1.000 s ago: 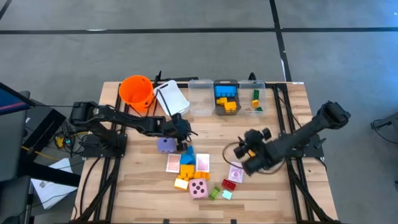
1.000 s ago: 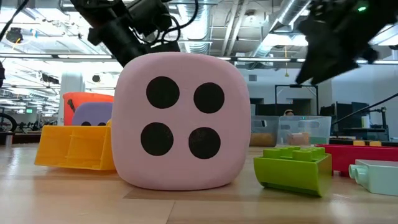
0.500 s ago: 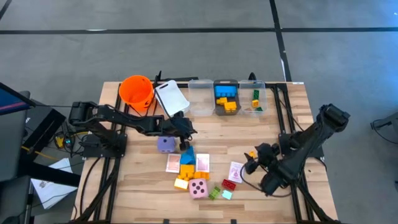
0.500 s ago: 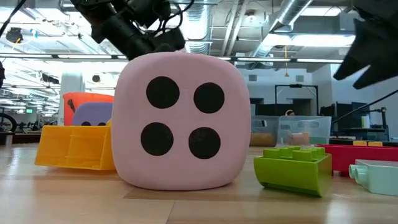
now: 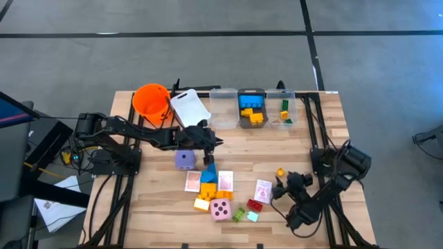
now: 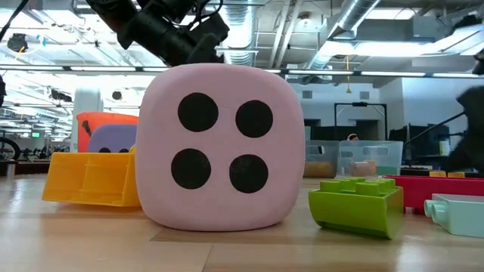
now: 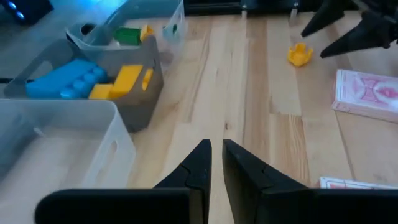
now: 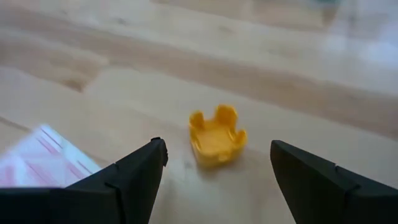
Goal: Pick & Place Toys
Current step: Put the small yellow game piece into the right transparent bin
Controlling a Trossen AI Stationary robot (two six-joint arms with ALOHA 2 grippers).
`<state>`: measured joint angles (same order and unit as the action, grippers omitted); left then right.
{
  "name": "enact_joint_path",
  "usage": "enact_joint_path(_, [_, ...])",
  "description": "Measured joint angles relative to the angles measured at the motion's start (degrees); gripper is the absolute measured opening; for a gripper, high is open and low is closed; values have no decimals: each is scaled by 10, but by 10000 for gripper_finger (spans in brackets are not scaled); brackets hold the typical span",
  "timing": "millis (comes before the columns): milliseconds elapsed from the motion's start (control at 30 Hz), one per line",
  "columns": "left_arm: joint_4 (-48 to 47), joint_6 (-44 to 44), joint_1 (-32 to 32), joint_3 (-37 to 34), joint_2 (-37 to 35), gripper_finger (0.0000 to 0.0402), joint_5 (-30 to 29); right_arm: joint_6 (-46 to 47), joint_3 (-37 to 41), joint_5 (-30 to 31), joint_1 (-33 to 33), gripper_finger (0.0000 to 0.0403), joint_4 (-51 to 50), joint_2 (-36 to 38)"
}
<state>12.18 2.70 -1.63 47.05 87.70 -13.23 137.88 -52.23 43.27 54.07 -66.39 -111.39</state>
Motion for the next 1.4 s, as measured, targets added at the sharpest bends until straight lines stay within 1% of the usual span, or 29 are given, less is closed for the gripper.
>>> enact_joint_path(100, [10, 10, 0, 0, 0, 30, 0, -1, 0, -14, 1, 286, 14, -6])
enact_joint_path(367, [34, 15, 0, 0, 0, 30, 0, -3, 0, -13, -6, 286, 38, -43])
enact_joint_path(633, [34, 15, 0, 0, 0, 31, 0, 1, -1, 36, -25, 286, 53, -84])
enact_joint_path(900, [34, 14, 0, 0, 0, 30, 0, -3, -1, 38, -46, 285, 50, -85])
enact_joint_path(1000, [32, 14, 0, 0, 0, 30, 0, -3, -1, 38, -51, 279, 49, -85])
enact_joint_path(1100, [30, 14, 0, 0, 0, 30, 0, -3, -1, 39, -57, 254, 45, -86])
enact_joint_path(1167, [27, 14, 0, 0, 0, 30, 0, -7, 0, 44, -60, 226, 44, -86])
enact_joint_path(1300, [14, -3, 0, 0, 0, 30, 0, -20, 1, 51, -68, 156, 39, -87])
enact_joint_path(1400, [4, -17, 0, 0, 0, 30, 0, -21, -2, 49, -75, 130, 24, -83])
